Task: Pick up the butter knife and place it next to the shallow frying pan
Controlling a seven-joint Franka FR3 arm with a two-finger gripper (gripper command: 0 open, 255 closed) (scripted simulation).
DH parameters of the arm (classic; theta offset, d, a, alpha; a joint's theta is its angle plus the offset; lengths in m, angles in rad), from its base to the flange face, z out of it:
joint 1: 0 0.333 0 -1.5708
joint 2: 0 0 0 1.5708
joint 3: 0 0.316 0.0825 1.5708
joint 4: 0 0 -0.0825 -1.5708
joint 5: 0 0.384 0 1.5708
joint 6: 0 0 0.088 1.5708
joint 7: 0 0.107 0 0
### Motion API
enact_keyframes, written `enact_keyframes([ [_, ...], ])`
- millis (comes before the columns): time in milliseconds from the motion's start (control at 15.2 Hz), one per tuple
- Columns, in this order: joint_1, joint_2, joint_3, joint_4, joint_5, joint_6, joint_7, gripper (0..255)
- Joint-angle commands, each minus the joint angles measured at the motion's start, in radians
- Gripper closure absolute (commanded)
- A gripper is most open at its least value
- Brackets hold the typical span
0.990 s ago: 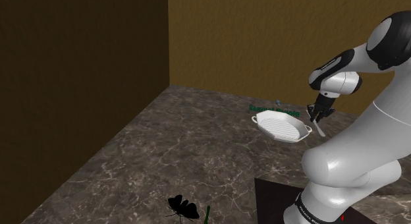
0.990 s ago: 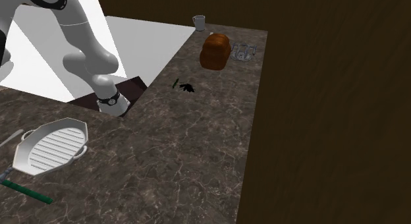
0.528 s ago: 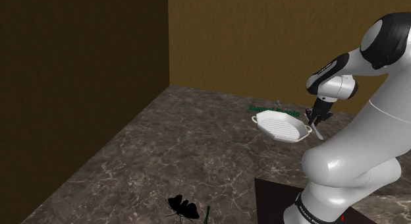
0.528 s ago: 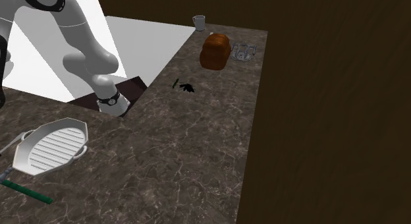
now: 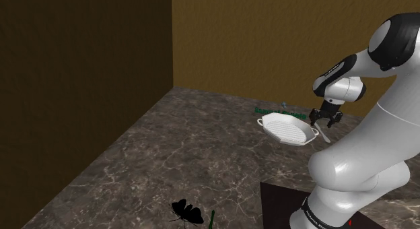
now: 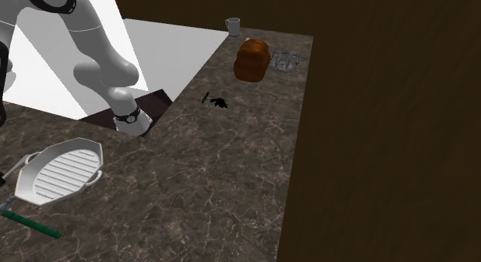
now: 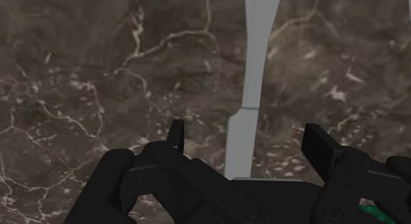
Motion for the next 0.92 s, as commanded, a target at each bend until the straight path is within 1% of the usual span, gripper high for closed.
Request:
enact_keyframes([
  [0, 0.000, 0.000, 0.000, 0.000, 0.000, 0.000, 0.000, 0],
  [66, 0.000, 0.000, 0.000, 0.000, 0.000, 0.000, 0.000, 0],
  [330, -0.008, -0.107, 0.020, 0.041, -0.062, -0.138, 0.047, 0],
  [858, -0.009, -0.107, 0.021, 0.041, -0.062, -0.138, 0.047, 0],
])
